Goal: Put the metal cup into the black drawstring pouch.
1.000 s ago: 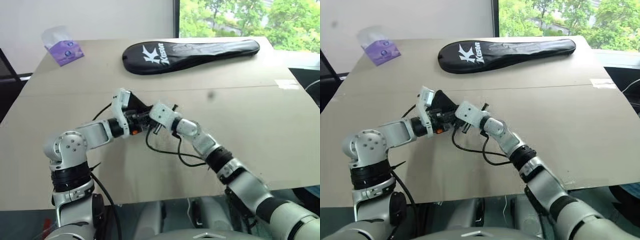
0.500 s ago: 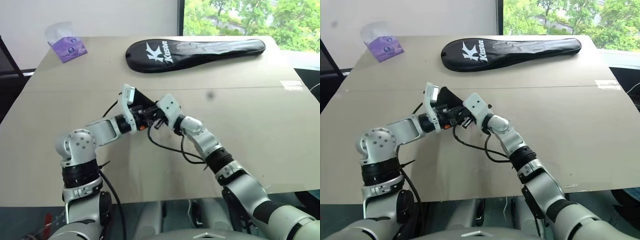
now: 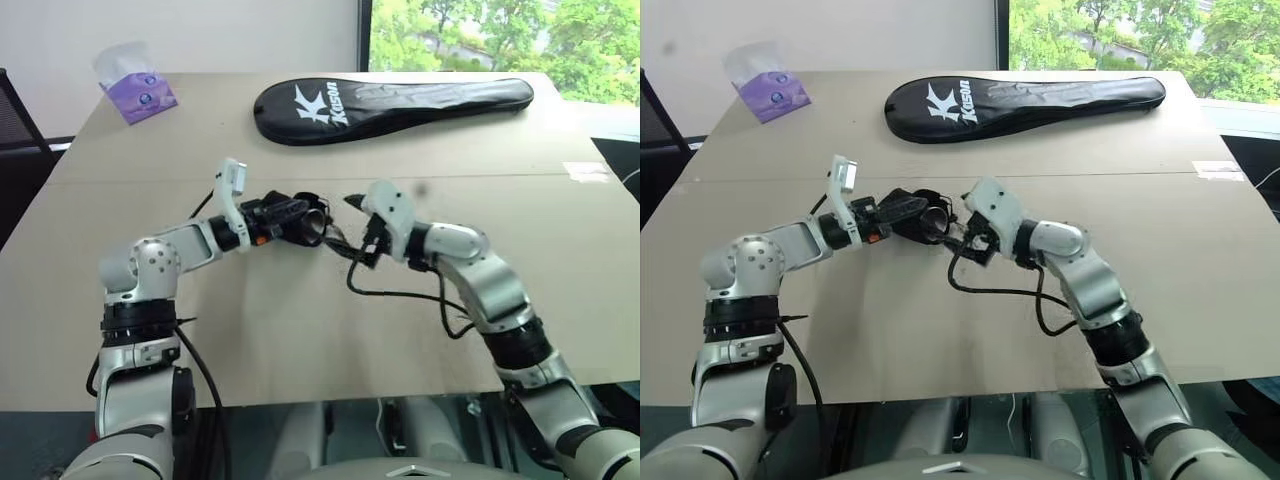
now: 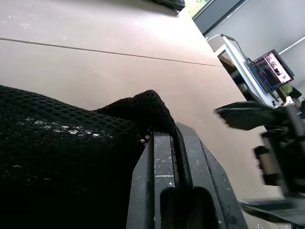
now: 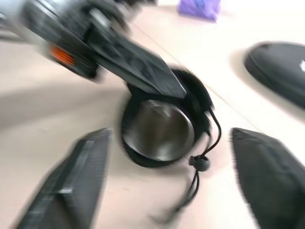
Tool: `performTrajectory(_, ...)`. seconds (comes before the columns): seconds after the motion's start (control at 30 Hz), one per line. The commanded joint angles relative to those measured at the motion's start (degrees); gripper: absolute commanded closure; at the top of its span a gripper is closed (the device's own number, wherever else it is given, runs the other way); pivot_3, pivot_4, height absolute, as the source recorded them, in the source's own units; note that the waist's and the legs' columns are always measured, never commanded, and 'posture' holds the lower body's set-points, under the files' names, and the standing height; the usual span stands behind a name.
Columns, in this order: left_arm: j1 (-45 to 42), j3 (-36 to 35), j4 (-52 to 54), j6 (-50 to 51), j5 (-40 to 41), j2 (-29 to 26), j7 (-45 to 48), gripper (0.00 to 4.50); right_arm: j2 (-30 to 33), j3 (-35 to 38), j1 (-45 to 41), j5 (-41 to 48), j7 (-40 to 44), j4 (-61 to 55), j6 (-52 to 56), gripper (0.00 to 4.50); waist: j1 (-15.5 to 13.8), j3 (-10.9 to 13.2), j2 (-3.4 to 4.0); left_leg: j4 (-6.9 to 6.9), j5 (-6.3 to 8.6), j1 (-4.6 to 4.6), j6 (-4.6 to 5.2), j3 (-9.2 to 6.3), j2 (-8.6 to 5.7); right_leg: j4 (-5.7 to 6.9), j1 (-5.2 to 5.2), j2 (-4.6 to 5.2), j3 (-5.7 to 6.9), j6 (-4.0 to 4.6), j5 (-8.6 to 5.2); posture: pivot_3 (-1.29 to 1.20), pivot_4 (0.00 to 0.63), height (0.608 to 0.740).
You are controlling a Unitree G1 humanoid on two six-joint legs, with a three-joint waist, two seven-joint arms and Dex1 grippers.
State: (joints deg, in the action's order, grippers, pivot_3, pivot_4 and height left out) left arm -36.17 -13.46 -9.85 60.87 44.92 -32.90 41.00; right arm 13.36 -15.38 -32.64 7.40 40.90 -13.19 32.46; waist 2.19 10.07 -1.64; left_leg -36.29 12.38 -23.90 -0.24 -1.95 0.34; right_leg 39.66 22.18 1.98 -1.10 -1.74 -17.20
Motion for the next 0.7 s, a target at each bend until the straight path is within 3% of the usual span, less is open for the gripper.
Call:
performTrajectory(0.03, -2.6, -0.1, -1.1, -1.5, -0.3, -3.5, 5.4, 4.50, 3.0, -1.0, 1.0, -3.6, -1.8, 1.0, -2.6, 0.04, 0.0, 0.0, 0.00, 0.00, 0.00, 0.00, 0.00, 0.01, 0.00, 0.00, 0.00, 0.00, 0.00, 0.00, 0.00, 0.00, 0.150, 0.740)
performTrajectory(0.2, -3.9, 2.6, -2.9, -3.8, -3.1, -7.1, 10.7, 4.50, -3.7, -2.0, -2.5, -4.9, -7.0, 15.2, -7.4, 0.04, 0.4, 0.0, 0.02, 0.01, -0.01, 0.03, 0.01, 0.06, 0.00, 0.04, 0.02, -0.05, -0.01, 0.00, -0.01, 0.00, 0.150, 0.740)
performTrajectory(0.5, -2.1, 1.9, 0.0, -3.6, -3.6, -7.3, 11.0, 4.50, -15.4, -2.1, -11.1, -7.0, -10.7, 41.7, -15.3, 0.04, 0.2, 0.1, 0.04, -0.01, -0.01, 0.00, 0.01, 0.09, 0.01, 0.07, 0.06, -0.05, -0.03, 0.01, 0.00, 0.00, 0.150, 0.740)
performTrajectory(0.6, -0.7, 0.5, 1.6, -3.0, -3.0, -7.2, 10.2, 4.50, -15.4, -2.8, -11.4, -9.7, -12.6, 46.2, -17.4, 0.96, 0.2, 0.1, 0.03, -0.01, -0.01, 0.00, 0.01, 0.08, 0.01, 0.08, 0.06, -0.03, -0.03, 0.01, 0.00, 0.00, 0.150, 0.740)
performTrajectory(0.7, 0.9, -0.7, 3.2, -2.5, -2.4, -7.2, 9.5, 4.50, -14.2, -3.2, -10.6, -11.5, -13.5, 46.3, -19.1, 2.37, 0.2, 0.1, 0.04, -0.01, -0.01, 0.05, 0.01, 0.08, 0.01, 0.13, 0.05, -0.03, -0.04, 0.01, 0.00, 0.00, 0.150, 0.740)
